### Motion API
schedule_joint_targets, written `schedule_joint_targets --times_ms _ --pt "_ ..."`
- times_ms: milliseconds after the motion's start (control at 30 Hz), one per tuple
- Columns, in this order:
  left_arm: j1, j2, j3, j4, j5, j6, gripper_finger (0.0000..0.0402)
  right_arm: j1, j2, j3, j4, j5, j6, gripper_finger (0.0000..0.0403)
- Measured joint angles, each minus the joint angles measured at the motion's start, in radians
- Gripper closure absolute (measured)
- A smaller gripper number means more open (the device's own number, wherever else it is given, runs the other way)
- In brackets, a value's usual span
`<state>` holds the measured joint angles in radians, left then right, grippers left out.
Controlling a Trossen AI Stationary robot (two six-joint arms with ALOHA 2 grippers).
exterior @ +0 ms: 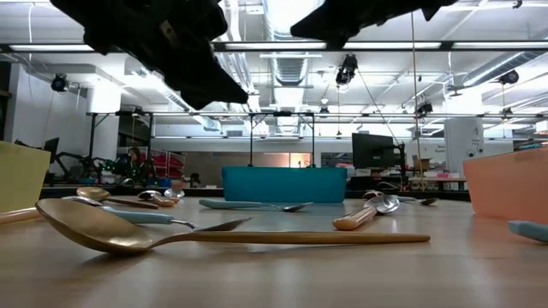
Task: Sort silverware by color (type)
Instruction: Put the blue spoon into the yellow bin
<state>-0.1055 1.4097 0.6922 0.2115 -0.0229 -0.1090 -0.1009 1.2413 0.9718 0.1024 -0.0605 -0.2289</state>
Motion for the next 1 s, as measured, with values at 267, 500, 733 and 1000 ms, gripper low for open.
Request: schedule_joint_targets --times_ms 267,500,733,1000 --pt "0.010 0.034 0.000 0.017 -0.069 -0.005 0.0402 -0.004 -0.031 0.013 -0.068 0.010 -0.184 0.0365" --pt "0.010 0.125 0.000 0.108 -0.111 -0.031 0.0396 -0.004 -0.047 0.012 -0.073 0.007 -0.212 0.0365" --pt "0.010 0.216 0.007 0.126 -0.181 -0.067 0.0332 -0.004 -0.060 -0.003 -0.129 0.005 -0.229 0.0365" --pt "0.016 0.330 0.049 0.122 -0.197 -0.091 0.0248 -0.004 -0.064 -0.006 -0.158 0.005 -0.235 0.0365"
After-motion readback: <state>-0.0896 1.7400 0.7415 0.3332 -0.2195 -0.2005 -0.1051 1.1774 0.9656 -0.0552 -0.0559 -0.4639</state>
